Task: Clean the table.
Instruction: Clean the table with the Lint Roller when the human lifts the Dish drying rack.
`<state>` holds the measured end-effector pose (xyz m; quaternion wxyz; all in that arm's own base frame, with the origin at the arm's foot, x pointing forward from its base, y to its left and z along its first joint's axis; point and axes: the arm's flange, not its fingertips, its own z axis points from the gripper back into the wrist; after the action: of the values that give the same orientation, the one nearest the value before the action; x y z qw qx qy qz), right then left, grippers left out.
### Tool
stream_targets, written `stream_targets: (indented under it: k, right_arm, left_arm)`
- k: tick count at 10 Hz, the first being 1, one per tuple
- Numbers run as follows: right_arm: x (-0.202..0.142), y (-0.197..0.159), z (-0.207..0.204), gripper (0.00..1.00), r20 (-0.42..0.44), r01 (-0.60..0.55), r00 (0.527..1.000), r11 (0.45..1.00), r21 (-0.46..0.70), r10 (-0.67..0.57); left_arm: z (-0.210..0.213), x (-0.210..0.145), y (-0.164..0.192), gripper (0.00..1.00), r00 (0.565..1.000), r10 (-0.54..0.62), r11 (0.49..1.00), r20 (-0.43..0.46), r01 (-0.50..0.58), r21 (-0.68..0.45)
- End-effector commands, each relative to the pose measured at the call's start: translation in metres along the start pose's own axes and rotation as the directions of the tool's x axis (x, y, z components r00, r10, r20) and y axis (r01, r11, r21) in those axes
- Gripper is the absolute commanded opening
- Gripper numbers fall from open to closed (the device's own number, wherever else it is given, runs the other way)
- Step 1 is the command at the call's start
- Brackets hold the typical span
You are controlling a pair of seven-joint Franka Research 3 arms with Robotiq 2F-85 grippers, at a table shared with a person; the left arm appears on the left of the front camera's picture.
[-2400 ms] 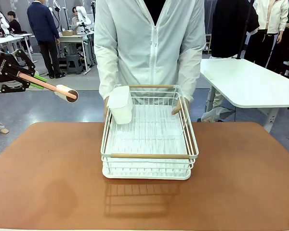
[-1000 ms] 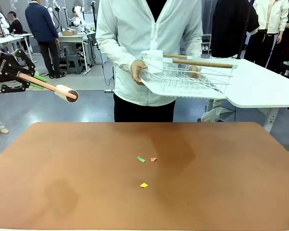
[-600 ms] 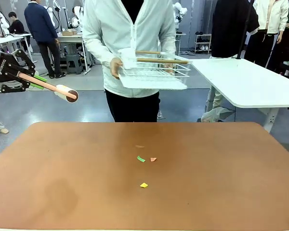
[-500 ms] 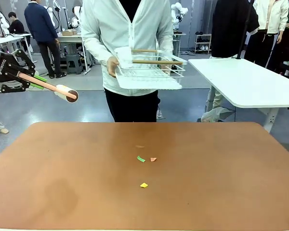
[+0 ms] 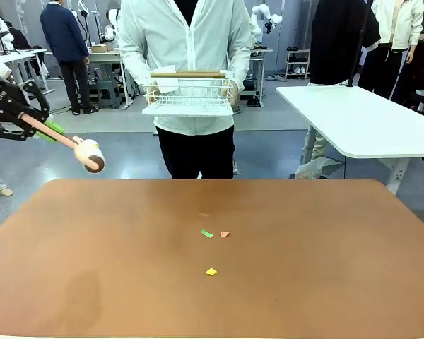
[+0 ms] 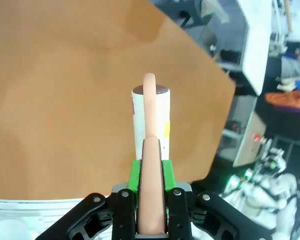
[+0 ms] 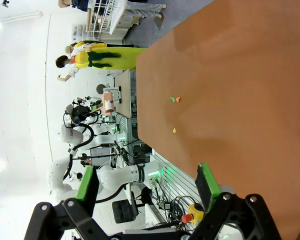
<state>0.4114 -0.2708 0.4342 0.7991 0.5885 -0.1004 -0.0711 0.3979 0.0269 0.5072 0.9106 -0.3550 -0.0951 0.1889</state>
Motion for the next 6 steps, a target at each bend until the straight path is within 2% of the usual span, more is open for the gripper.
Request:
stream_targets:
  k: [1,2,4,5,6]
  right_arm:
    - [-0.003,0.004,0.0,1.0,-0.002,-0.006,1.0,1.0,-0.003,0.006]
    - [-0.003,0.004,0.0,1.0,-0.002,-0.006,1.0,1.0,-0.003,0.006]
    - [-0.003,0.004,0.0,1.0,-0.002,-0.006,1.0,1.0,-0.003,0.006]
    - [-0.003,0.004,0.0,1.0,-0.002,-0.006,1.0,1.0,-0.003,0.006]
    - [-0.003,0.004,0.0,1.0,-0.002,-0.006,1.0,1.0,-0.003,0.006]
  left_arm:
    - [0.011,0.019,-0.007,0.19,0.974,-0.207,0.976,-0.092,0.212,0.048]
    - [0.007,0.026,-0.014,0.19,0.946,-0.288,0.946,-0.15,0.305,0.105]
    - [-0.014,0.025,-0.031,0.19,0.838,-0.465,0.807,-0.287,0.534,0.253]
    - [-0.03,0.023,-0.039,0.19,0.81,-0.495,0.748,-0.316,0.582,0.32]
    - [-0.038,0.022,-0.041,0.19,0.806,-0.49,0.723,-0.332,0.589,0.361]
